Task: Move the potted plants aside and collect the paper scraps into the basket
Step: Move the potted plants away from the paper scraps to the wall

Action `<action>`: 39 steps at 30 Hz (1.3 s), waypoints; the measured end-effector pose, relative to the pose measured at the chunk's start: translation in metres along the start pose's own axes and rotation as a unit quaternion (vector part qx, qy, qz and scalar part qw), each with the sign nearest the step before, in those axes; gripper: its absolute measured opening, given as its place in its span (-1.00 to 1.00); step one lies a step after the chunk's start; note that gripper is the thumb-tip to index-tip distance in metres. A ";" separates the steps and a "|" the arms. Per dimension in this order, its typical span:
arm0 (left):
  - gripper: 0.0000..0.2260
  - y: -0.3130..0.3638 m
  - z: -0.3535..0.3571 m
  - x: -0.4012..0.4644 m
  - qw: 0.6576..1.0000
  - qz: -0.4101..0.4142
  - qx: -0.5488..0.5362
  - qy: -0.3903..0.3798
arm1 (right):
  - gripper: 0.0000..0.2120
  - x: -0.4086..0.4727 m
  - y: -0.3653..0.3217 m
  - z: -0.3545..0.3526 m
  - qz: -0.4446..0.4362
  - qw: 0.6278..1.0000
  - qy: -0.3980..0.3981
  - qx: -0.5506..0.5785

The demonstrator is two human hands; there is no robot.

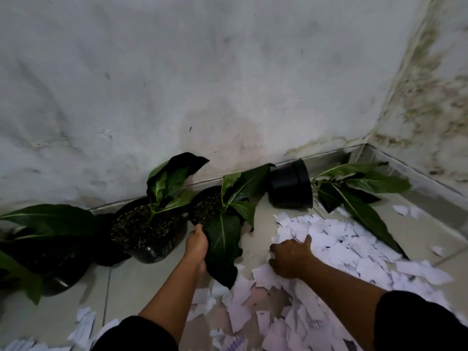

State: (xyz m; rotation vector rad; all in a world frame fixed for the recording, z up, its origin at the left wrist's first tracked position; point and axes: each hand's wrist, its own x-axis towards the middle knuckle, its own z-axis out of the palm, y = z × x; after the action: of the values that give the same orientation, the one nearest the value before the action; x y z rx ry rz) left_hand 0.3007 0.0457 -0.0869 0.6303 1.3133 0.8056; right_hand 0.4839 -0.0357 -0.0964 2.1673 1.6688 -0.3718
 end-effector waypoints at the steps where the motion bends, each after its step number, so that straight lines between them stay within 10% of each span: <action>1: -0.62 0.003 -0.003 0.000 1.000 0.013 0.003 0.020 | -0.57 -0.003 0.000 -0.002 -0.004 1.000 0.005 0.002; 10: 0.02 0.030 -0.028 -0.017 1.000 0.000 -0.005 -0.029 | -0.56 -0.035 -0.001 -0.027 0.000 1.000 0.019 0.019; 17: -0.47 0.053 -0.006 -0.066 0.870 0.207 0.404 0.195 | -0.57 -0.061 0.012 -0.036 -0.018 0.994 0.048 0.094; 26: -0.64 0.044 0.057 -0.075 0.775 0.357 0.519 0.049 | -0.64 -0.033 0.048 -0.058 0.033 0.941 0.096 0.322; 39: -0.72 -0.007 0.104 -0.028 0.765 0.381 0.516 -0.049 | -0.49 0.022 0.090 -0.040 0.146 0.460 -0.031 0.875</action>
State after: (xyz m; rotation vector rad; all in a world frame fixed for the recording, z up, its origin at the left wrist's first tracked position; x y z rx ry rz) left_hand 0.4026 0.0229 -0.0595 2.1692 1.3289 0.5826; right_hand 0.5760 -0.0192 -0.0581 3.1080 0.1984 -2.9741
